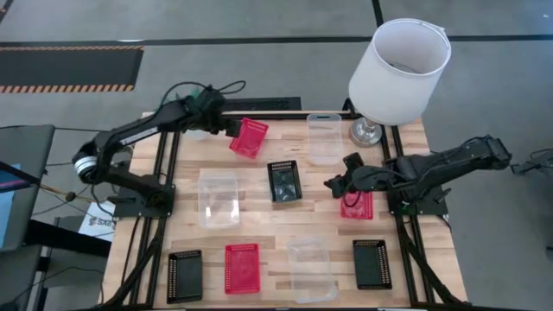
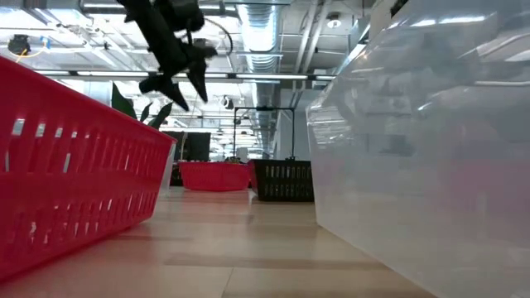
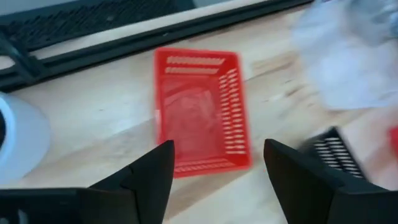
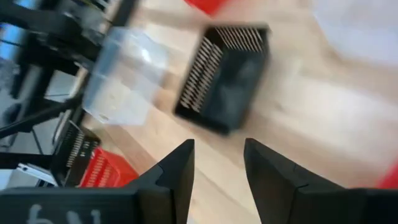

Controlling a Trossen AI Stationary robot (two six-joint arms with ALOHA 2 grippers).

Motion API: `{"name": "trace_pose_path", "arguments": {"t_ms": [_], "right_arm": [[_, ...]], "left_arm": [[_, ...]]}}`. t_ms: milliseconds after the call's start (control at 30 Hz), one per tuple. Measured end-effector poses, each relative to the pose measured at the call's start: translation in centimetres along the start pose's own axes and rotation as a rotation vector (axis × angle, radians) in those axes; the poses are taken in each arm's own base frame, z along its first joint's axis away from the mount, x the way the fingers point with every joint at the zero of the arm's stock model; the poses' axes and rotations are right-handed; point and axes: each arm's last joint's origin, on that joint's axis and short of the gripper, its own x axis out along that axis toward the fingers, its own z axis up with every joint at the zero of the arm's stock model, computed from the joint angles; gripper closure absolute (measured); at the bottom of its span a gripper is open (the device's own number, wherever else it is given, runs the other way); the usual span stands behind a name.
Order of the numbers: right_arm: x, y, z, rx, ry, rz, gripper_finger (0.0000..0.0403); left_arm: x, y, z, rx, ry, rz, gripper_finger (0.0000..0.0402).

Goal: Stack baskets by color
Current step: Stack the bottom right black bin on the top black bin

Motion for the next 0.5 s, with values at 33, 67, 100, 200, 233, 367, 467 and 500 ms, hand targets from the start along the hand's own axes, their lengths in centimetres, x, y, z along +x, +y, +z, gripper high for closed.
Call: {"name": "trace_pose_path", "arguments": {"t_ms": [33, 67, 100, 200, 233, 367, 467, 500], "right_arm": [[0.1, -0.2, -0.2, 0.018, 0.034, -0.016, 0.0245], [0.2, -0.4, -0.4, 0.035, 0.073, -0.031, 0.0249], [0.2, -0.5, -0.6, 0.050, 0.113, -0.045, 0.0252], [0.2, -0.5, -1.4, 0.068, 0.211, -0.046, 0.0263], [0.2, -0.4, -1.6, 0.068, 0.239, -0.037, 0.0265], [-0.6, 0.0, -2.6, 0.091, 0.403, -0.021, 0.0273], [-2.2, 0.5, -3.8, 0.111, 0.566, -0.060, 0.0279], [-2.8, 0.5, -4.4, 0.121, 0.614, -0.089, 0.0281]], "left_arm": [[-0.5, -0.2, -0.2, 0.001, -0.010, -0.015, 0.0168], [-1.0, -0.5, -0.4, 0.006, -0.019, -0.031, 0.0168], [-1.5, -0.7, -0.6, 0.010, -0.026, -0.046, 0.0168], [-2.5, -1.5, -1.2, 0.034, -0.040, -0.080, 0.0168], [-2.7, -1.7, -1.3, 0.040, -0.042, -0.087, 0.0168], [-3.2, -2.2, -1.8, 0.049, -0.047, -0.105, 0.0168], [-3.2, -2.5, -2.2, 0.063, -0.037, -0.112, 0.0168], [-3.2, -2.6, -2.3, 0.068, -0.031, -0.112, 0.0168]]}}
